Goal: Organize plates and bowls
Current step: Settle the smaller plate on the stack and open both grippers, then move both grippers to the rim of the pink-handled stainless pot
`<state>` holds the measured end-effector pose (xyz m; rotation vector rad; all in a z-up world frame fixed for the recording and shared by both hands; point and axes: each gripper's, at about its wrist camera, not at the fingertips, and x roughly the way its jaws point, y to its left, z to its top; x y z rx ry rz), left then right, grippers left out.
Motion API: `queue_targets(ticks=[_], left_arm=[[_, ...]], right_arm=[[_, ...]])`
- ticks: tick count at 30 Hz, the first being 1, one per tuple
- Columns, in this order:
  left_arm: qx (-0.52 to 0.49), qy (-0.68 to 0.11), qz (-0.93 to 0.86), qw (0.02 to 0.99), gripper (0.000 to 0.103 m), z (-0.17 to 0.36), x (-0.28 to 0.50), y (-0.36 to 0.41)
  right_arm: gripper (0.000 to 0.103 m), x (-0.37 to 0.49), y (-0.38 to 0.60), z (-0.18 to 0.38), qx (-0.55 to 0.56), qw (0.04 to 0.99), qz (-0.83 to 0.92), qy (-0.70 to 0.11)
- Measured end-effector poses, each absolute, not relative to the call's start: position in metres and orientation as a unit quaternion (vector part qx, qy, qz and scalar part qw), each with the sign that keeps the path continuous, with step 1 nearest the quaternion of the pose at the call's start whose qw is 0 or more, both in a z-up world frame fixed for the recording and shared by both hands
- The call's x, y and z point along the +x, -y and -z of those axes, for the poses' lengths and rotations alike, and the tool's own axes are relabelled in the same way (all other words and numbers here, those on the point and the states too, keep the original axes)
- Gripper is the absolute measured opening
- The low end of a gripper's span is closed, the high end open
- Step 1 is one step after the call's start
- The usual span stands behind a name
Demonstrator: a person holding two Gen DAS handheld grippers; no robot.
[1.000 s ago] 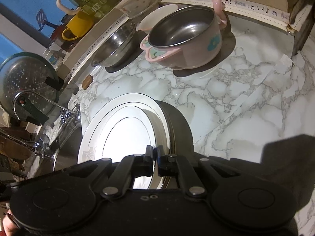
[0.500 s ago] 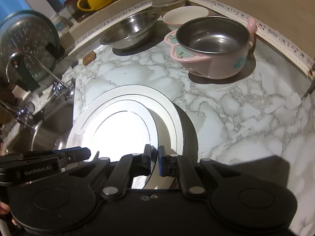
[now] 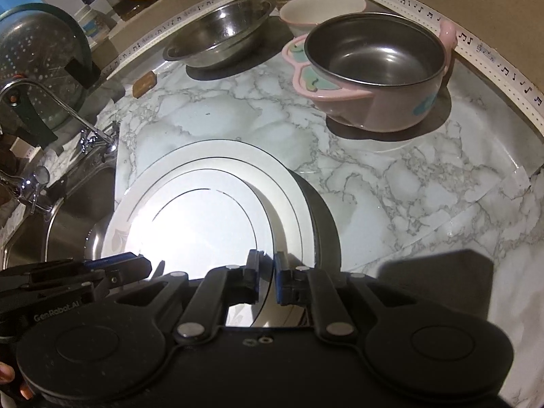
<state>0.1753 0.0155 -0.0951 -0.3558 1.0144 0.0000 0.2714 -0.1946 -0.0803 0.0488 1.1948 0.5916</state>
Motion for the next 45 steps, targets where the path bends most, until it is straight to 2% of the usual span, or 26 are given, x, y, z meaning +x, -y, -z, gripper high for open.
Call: queue_targets(ticks=[4, 15, 20, 28, 32, 34, 38, 43, 45], left_arm=[[-0.17, -0.484, 0.003, 0.858, 0.019, 0.096, 0.177, -0.016], [-0.179, -0.485, 0.009, 0.856, 0.019, 0.093, 0.178, -0.017], [-0.176, -0.469, 0.021, 0.865, 0.019, 0.081, 0.176, -0.015], [-0.167, -0.45, 0.03, 0.877, 0.019, 0.062, 0.171, -0.013], [-0.171, -0.451, 0.026, 0.875, 0.02, 0.056, 0.168, -0.017], [-0.173, -0.451, 0.023, 0.876, 0.027, 0.052, 0.166, -0.018], [-0.182, -0.433, 0.026, 0.882, 0.058, 0.04, 0.16, -0.021], [-0.168, -0.416, 0.028, 0.893, 0.059, 0.025, 0.156, -0.021], [-0.164, -0.406, 0.023, 0.899, 0.062, 0.02, 0.153, -0.022]], right_arm=[[0.011, 0.272, 0.19, 0.079, 0.014, 0.787, -0.271, -0.554], [0.022, 0.267, 0.18, 0.071, -0.019, 0.799, -0.262, -0.541], [0.028, 0.264, 0.184, 0.061, -0.013, 0.805, -0.264, -0.531], [0.031, 0.252, 0.189, 0.048, -0.01, 0.812, -0.268, -0.518], [0.035, 0.244, 0.192, 0.039, -0.009, 0.818, -0.271, -0.508], [0.038, 0.24, 0.194, 0.034, -0.006, 0.82, -0.272, -0.503], [0.045, 0.234, 0.198, 0.024, -0.001, 0.826, -0.276, -0.491], [0.049, 0.227, 0.202, 0.012, -0.001, 0.836, -0.277, -0.474], [0.054, 0.225, 0.203, 0.007, 0.002, 0.839, -0.278, -0.468]])
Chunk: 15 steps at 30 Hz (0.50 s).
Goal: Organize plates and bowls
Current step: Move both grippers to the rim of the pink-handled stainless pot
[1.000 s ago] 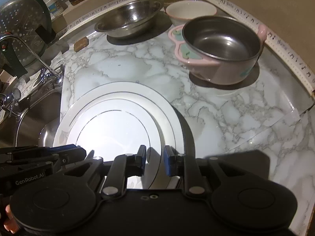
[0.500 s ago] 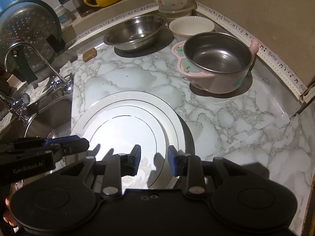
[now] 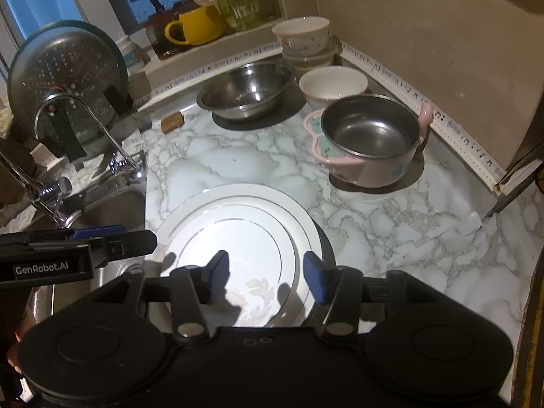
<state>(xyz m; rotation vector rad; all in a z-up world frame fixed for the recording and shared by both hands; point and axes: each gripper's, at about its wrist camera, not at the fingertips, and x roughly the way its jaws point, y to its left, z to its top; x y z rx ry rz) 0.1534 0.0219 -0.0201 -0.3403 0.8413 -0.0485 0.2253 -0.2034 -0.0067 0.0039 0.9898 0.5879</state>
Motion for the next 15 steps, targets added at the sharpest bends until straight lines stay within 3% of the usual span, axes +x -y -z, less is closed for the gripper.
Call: queue_targets(ticks=[3, 10, 15], left_arm=[[-0.15, -0.393, 0.017, 0.907, 0.074, 0.012, 0.152, -0.023], [-0.121, -0.361, 0.01, 0.925, 0.083, -0.005, 0.157, -0.023], [-0.118, -0.352, -0.002, 0.929, 0.084, -0.007, 0.17, -0.023]], right_arm=[[0.064, 0.223, 0.207, 0.0, 0.004, 0.845, -0.279, -0.456], [0.083, 0.226, 0.213, -0.011, 0.008, 0.857, -0.276, -0.435], [0.096, 0.234, 0.218, -0.015, 0.009, 0.864, -0.276, -0.42]])
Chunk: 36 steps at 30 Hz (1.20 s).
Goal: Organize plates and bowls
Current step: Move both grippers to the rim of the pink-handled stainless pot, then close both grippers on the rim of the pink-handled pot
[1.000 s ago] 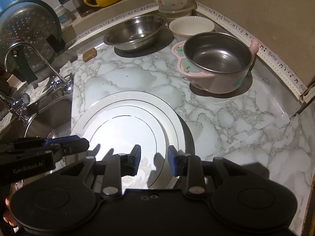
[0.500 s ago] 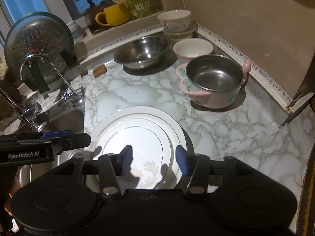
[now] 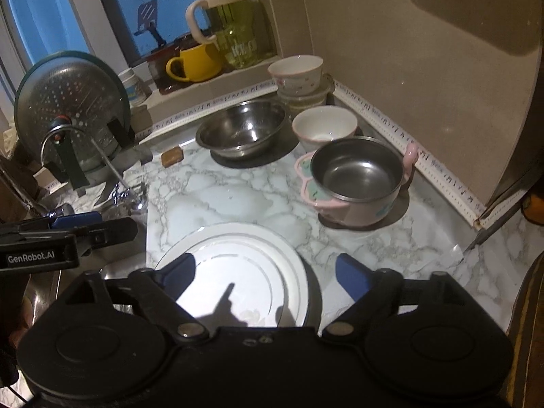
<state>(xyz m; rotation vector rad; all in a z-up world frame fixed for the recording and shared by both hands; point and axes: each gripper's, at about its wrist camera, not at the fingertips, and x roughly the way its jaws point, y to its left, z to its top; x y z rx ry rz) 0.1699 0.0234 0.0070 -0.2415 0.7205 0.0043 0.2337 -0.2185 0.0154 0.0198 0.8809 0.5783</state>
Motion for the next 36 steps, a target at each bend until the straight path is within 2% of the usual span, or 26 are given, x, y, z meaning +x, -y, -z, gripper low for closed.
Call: queue_targets(ticks=[2, 10, 21, 28, 36], left_arm=[[-0.119, -0.344, -0.002, 0.931, 0.085, -0.008, 0.177, -0.023], [-0.111, -0.372, 0.03, 0.921, 0.085, -0.012, 0.232, -0.008], [-0.065, -0.401, 0.05, 0.913, 0.085, -0.003, 0.307, 0.029], [-0.039, -0.44, 0.047, 0.896, 0.085, 0.022, 0.357, 0.054], [-0.015, -0.458, 0.026, 0.888, 0.085, 0.052, 0.397, 0.074]], right_arm=[[0.101, 0.238, 0.221, -0.017, 0.005, 0.871, -0.269, -0.411], [0.102, 0.282, 0.241, -0.011, 0.016, 0.882, -0.236, -0.407], [0.102, 0.335, 0.261, 0.006, 0.031, 0.883, -0.195, -0.425], [0.102, 0.364, 0.26, 0.016, 0.022, 0.887, -0.181, -0.424], [0.097, 0.391, 0.249, 0.045, 0.012, 0.874, -0.169, -0.456]])
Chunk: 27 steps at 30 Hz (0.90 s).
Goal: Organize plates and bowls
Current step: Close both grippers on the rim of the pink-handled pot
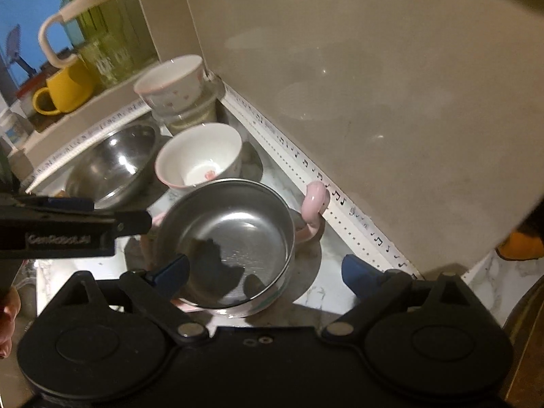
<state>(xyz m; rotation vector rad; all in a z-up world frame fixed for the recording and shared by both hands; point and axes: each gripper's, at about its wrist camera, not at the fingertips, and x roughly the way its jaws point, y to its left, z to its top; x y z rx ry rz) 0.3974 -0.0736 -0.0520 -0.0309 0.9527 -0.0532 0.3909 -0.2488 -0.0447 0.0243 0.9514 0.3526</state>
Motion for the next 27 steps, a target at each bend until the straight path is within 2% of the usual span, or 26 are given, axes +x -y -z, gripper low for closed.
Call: queue_targets(ticks=[6, 9, 10, 12, 16, 18, 20, 22, 24, 27], left_arm=[[-0.003, -0.47, 0.024, 0.882, 0.084, 0.068, 0.42, 0.079], [-0.008, -0.474, 0.029, 0.88, 0.084, 0.074, 0.426, 0.081], [-0.009, -0.477, 0.03, 0.878, 0.081, 0.075, 0.429, 0.082], [-0.005, -0.482, 0.035, 0.875, 0.064, 0.079, 0.433, 0.084], [0.007, -0.487, 0.038, 0.873, 0.061, 0.085, 0.437, 0.088], [0.004, -0.49, 0.039, 0.871, 0.052, 0.087, 0.439, 0.088], [-0.001, -0.494, 0.04, 0.869, 0.049, 0.089, 0.441, 0.087], [-0.001, -0.494, 0.04, 0.868, 0.049, 0.09, 0.441, 0.088], [-0.005, -0.494, 0.044, 0.868, 0.04, 0.09, 0.441, 0.088], [-0.014, -0.496, 0.05, 0.867, 0.033, 0.09, 0.442, 0.089]], right_arm=[[0.09, 0.404, 0.242, 0.059, -0.01, 0.871, -0.153, -0.467], [0.082, 0.411, 0.24, 0.063, -0.009, 0.867, -0.149, -0.475], [0.081, 0.413, 0.24, 0.064, -0.008, 0.866, -0.148, -0.477], [0.078, 0.415, 0.239, 0.065, -0.009, 0.867, -0.145, -0.477], [0.074, 0.419, 0.237, 0.068, -0.013, 0.866, -0.143, -0.48], [0.07, 0.42, 0.236, 0.069, -0.016, 0.865, -0.143, -0.481], [0.062, 0.423, 0.235, 0.07, -0.018, 0.864, -0.141, -0.483], [0.059, 0.426, 0.234, 0.072, -0.019, 0.861, -0.14, -0.489], [0.057, 0.426, 0.233, 0.073, -0.021, 0.861, -0.137, -0.489], [0.044, 0.426, 0.233, 0.074, -0.023, 0.86, -0.134, -0.492]])
